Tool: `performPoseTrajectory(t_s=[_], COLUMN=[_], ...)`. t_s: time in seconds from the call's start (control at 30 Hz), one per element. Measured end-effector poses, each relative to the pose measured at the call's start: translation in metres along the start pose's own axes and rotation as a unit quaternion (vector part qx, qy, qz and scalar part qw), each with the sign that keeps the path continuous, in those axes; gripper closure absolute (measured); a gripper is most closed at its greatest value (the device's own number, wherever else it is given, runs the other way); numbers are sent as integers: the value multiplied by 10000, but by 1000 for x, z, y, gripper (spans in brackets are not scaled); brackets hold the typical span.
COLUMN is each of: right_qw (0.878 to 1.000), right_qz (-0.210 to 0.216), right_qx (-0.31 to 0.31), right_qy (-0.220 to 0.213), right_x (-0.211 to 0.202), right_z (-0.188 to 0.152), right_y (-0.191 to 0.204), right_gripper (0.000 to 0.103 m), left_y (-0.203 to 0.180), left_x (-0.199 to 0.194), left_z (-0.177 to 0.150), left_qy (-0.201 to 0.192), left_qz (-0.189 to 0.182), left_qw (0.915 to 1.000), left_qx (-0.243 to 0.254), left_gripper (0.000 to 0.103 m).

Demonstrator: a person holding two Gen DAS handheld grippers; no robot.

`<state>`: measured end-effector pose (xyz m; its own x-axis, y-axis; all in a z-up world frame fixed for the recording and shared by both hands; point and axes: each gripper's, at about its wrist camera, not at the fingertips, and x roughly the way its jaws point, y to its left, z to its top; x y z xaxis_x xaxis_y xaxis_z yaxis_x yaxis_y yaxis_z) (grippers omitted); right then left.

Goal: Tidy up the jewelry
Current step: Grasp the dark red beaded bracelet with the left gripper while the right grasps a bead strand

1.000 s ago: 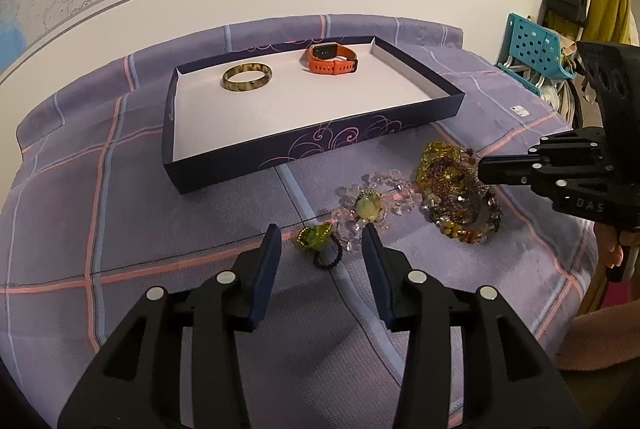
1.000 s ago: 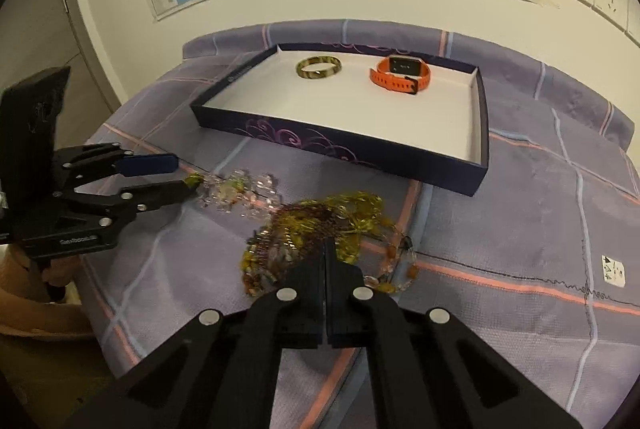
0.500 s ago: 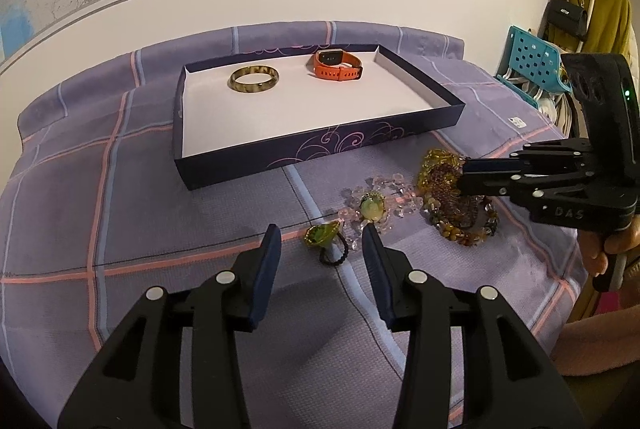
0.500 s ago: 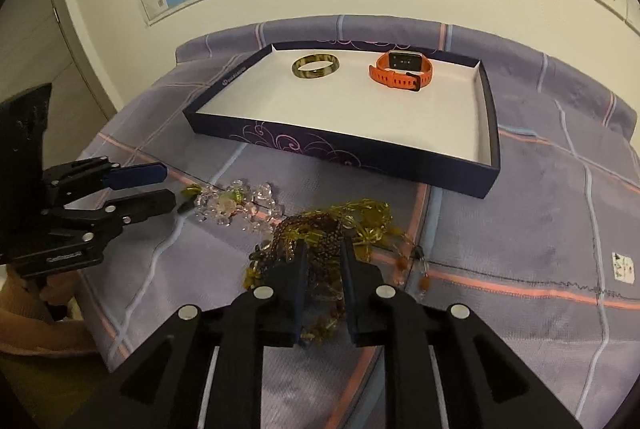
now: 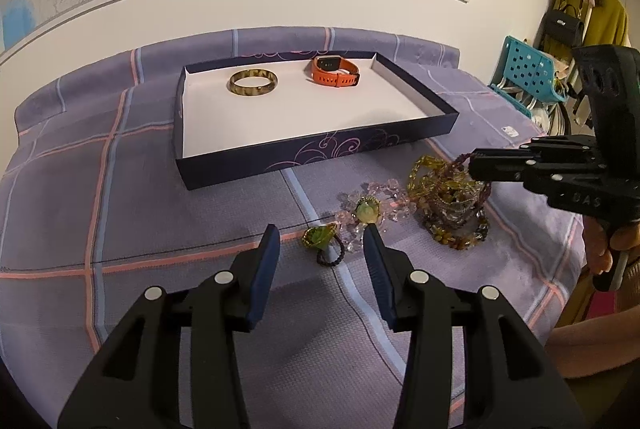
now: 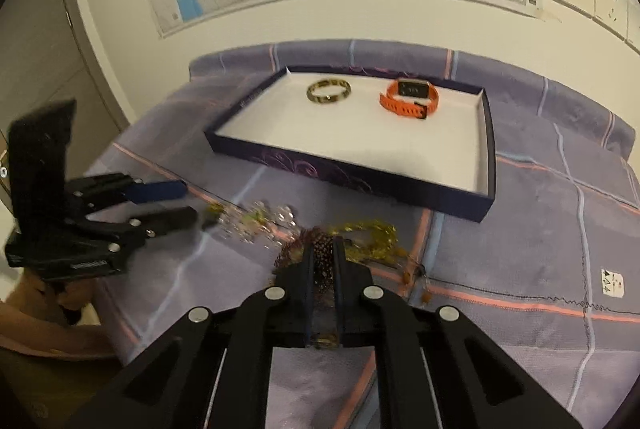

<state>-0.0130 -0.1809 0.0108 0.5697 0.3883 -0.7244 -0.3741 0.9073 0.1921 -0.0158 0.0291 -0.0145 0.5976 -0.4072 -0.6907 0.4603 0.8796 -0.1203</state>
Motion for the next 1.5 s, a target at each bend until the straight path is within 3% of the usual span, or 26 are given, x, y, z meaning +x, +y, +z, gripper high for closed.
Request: performPoseTrajectory(t_s=[0.07, 0.3, 0.37, 0.5, 0.63, 0.77, 0.8, 0.97, 1.03, 1.1, 1.13, 1.17, 1.27, 1.5], right_qw=[9992, 9946, 9953, 9972, 9989, 9994, 9993, 9989, 9988, 9990, 9991, 9992, 9997, 9985], right_qz=[385, 1004, 907, 669, 393, -50, -123, -269, -283, -226, -218, -213, -109, 228], right_qx=[-23, -237, -267, -53, 157, 150, 161, 119, 63, 58, 76, 81, 165, 346], right_qy=[-51, 89, 220, 340, 205, 295, 299, 364, 403, 391, 356, 327, 172, -355], right_x=[-4, 10, 20, 28, 17, 18, 19, 30, 33, 32, 30, 28, 15, -19], right_z=[1, -2, -6, -13, -16, -22, -24, -24, -24, -24, -24, -24, -22, -6], right_y=[8, 37, 40, 26, 5, -7, -9, -13, -13, -13, -15, -15, -20, -28], right_gripper=[96, 96, 95, 80, 79, 69, 65, 65, 68, 91, 91, 93, 99, 99], left_y=[0, 2, 2, -4, -21, -38, -41, -48, -48, -49, -48, -47, -44, -35], left_x=[-2, -13, -15, -13, -7, 4, 9, 34, 38, 41, 41, 41, 37, 14], left_z=[0, -1, -3, -7, -14, -15, -15, -10, -8, -6, -6, -5, -6, -2], left_qy=[-32, -127, -130, -31, 116, 283, 343, 687, 663, 696, 698, 709, 686, 429], left_qz=[-48, -156, -180, -310, -517, -692, -698, -537, -516, -406, -371, -363, -394, -613], left_qw=[10000, 9998, 9997, 9992, 9969, 9941, 9937, 9933, 9936, 9939, 9940, 9941, 9944, 9958], left_qx=[-3, 41, 92, 265, 590, 783, 808, 762, 751, 757, 753, 741, 700, 521], left_gripper=[60, 60, 60, 60, 60, 60, 60, 62, 65, 84, 88, 98, 99, 99])
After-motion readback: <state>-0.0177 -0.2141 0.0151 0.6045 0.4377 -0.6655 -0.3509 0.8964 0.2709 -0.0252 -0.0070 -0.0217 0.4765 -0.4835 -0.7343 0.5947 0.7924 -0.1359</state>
